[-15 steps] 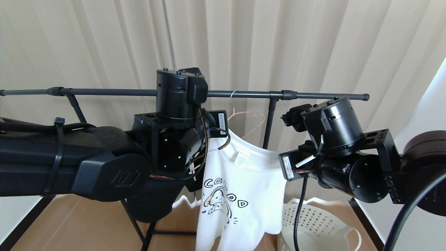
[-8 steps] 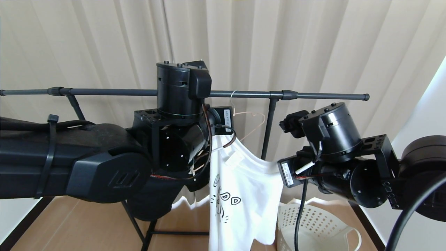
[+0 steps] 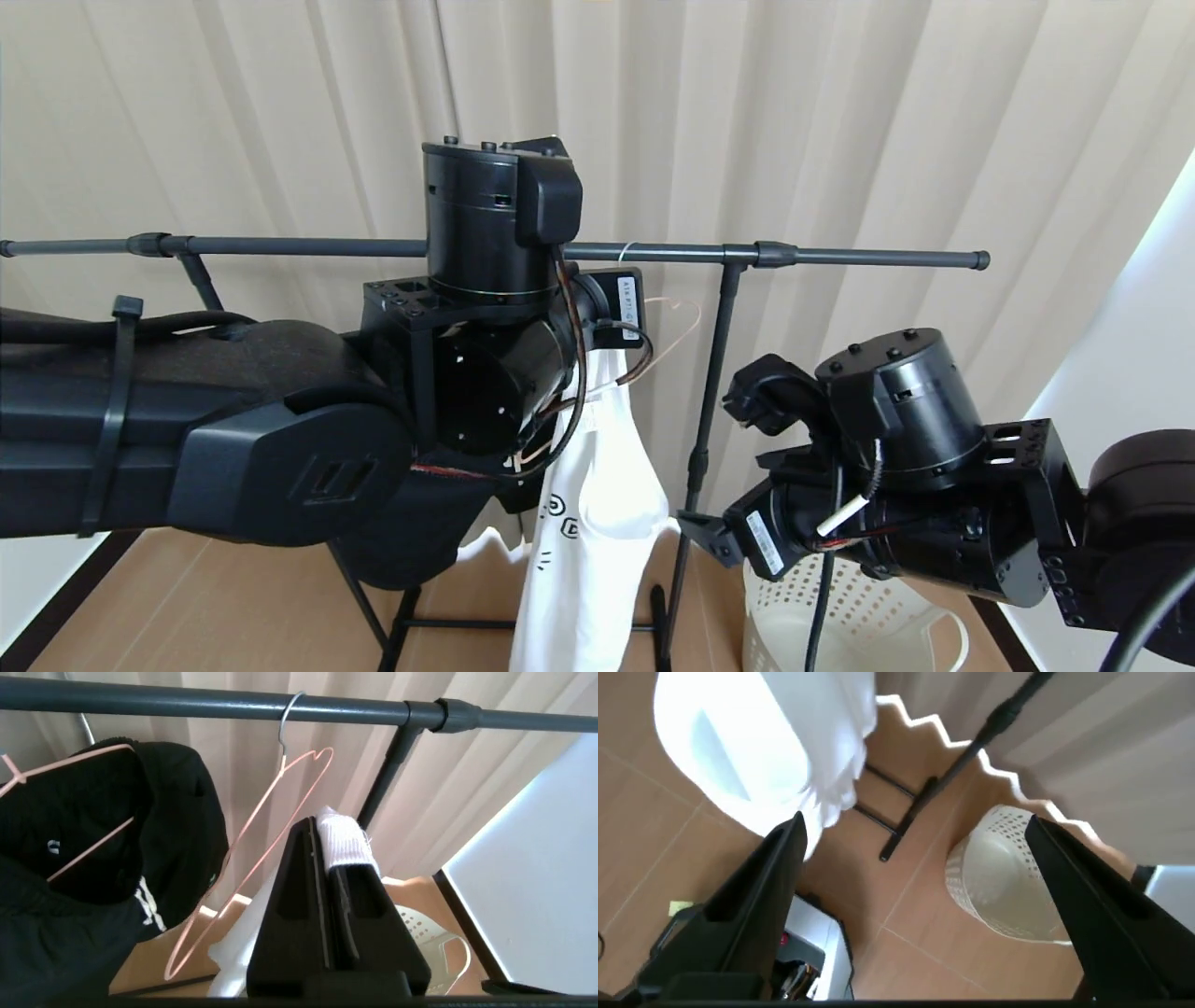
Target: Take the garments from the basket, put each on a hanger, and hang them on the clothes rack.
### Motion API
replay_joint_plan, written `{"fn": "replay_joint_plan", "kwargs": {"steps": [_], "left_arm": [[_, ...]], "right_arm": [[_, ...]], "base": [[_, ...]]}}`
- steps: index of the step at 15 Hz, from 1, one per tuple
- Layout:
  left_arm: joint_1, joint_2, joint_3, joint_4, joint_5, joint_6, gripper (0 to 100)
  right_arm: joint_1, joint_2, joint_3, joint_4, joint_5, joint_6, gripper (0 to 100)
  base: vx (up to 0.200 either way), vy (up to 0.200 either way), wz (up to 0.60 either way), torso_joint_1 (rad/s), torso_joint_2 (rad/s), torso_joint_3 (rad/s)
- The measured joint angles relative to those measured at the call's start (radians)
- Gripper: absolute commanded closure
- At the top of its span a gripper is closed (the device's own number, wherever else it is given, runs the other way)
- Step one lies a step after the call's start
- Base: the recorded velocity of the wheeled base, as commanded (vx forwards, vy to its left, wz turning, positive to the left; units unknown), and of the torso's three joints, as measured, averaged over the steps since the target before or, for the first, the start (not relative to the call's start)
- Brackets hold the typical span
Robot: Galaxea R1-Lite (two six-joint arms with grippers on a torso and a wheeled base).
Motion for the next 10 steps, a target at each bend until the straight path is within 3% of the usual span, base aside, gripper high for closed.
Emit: {"fn": "replay_joint_plan", "kwargs": {"steps": [3, 4, 10], "left_arm": [[0.0, -0.006, 0.016, 0.002, -0.001, 0.001, 100], [-0.003, -0.007, 0.017, 0.002, -0.001, 0.001, 100], [-0.036, -0.005, 0.019, 0.002, -0.005, 0.015, 100]], "right_arm": [[-0.011, -0.022, 0.125, -0.283, 0.204, -0.066, 0], [-0.019, -0.024, 0.151, -0.356, 0.23, -0.073, 0], [-0.043, 0.028, 0.186, -0.458, 0.241, -0.074, 0]], "base": [[0.0, 0.0, 0.0, 0.0, 0.0, 0.0], [0.0, 0.0, 0.0, 0.0, 0.0, 0.0], [0.0, 0.0, 0.0, 0.0, 0.0, 0.0]]}}
